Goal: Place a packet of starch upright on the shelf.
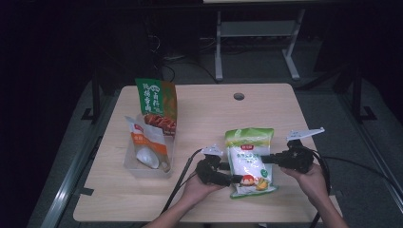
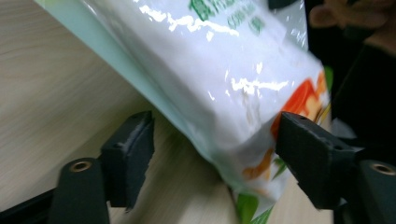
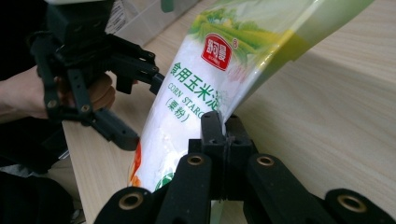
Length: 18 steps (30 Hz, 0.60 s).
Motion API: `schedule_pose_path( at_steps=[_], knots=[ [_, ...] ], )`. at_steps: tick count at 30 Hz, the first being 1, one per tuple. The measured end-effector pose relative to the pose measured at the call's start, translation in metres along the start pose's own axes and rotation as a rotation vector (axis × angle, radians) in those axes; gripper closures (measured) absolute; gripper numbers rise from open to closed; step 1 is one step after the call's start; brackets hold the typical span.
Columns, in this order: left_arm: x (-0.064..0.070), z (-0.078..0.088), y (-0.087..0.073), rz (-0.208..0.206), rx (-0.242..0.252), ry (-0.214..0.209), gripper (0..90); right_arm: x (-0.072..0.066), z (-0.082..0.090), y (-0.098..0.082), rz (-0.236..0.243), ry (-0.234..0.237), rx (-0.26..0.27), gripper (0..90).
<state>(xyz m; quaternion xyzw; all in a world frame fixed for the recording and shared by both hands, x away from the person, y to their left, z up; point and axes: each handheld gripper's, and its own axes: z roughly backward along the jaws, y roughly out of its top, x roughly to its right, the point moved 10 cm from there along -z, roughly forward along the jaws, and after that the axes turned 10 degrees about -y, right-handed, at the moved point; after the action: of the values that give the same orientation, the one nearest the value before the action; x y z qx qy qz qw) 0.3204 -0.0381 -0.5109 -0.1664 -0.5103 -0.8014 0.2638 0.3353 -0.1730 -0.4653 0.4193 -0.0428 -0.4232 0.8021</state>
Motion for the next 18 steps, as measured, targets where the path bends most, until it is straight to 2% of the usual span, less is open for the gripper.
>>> schedule_pose_path(
  at_steps=[1, 2, 3, 4, 8, 9, 10, 11, 12, 13, 16, 17, 18],
  knots=[
    [0.001, 0.000, 0.002, 0.018, 0.012, -0.019, 29.9, 0.000, 0.000, 0.000, 0.000, 0.000, 0.000, 89.5],
    [0.001, 0.001, 0.006, 0.028, 0.031, -0.059, 34.4, -0.002, 0.002, 0.000, 0.010, 0.004, 0.007, 89.5],
    [0.001, 0.001, 0.006, 0.028, 0.031, -0.059, 37.2, -0.002, 0.002, 0.000, 0.010, 0.004, 0.007, 89.5],
    [0.000, 0.002, 0.008, 0.055, 0.042, -0.087, 38.3, -0.004, 0.002, 0.001, 0.014, 0.009, 0.018, 89.5],
    [-0.001, 0.004, 0.010, 0.084, 0.056, -0.112, 44.2, -0.008, 0.002, 0.004, 0.034, 0.008, 0.035, 89.5],
    [-0.001, 0.005, 0.011, 0.079, 0.057, -0.117, 46.9, -0.009, 0.002, 0.005, 0.043, 0.007, 0.037, 89.5],
    [0.000, 0.007, 0.012, 0.073, 0.066, -0.118, 55.0, -0.013, 0.002, 0.008, 0.055, 0.008, 0.045, 89.5],
    [0.001, 0.008, 0.014, 0.059, 0.076, -0.116, 55.0, -0.013, 0.002, 0.008, 0.055, 0.008, 0.045, 89.5],
    [0.002, 0.009, 0.016, 0.049, 0.086, -0.105, 60.1, -0.016, 0.003, 0.012, 0.071, 0.004, 0.060, 89.5],
    [0.003, 0.010, 0.018, 0.040, 0.093, -0.096, 60.1, -0.016, 0.003, 0.012, 0.071, 0.004, 0.060, 89.5],
    [0.004, 0.015, 0.022, 0.018, 0.112, -0.074, 68.9, -0.021, 0.006, 0.020, 0.091, 0.000, 0.088, 89.4],
    [0.004, 0.017, 0.023, 0.009, 0.119, -0.061, 68.9, -0.021, 0.006, 0.020, 0.091, 0.000, 0.088, 89.4],
    [0.004, 0.021, 0.027, -0.017, 0.130, -0.034, 71.8, -0.025, 0.007, 0.023, 0.109, -0.005, 0.105, 89.4]
  ],
)
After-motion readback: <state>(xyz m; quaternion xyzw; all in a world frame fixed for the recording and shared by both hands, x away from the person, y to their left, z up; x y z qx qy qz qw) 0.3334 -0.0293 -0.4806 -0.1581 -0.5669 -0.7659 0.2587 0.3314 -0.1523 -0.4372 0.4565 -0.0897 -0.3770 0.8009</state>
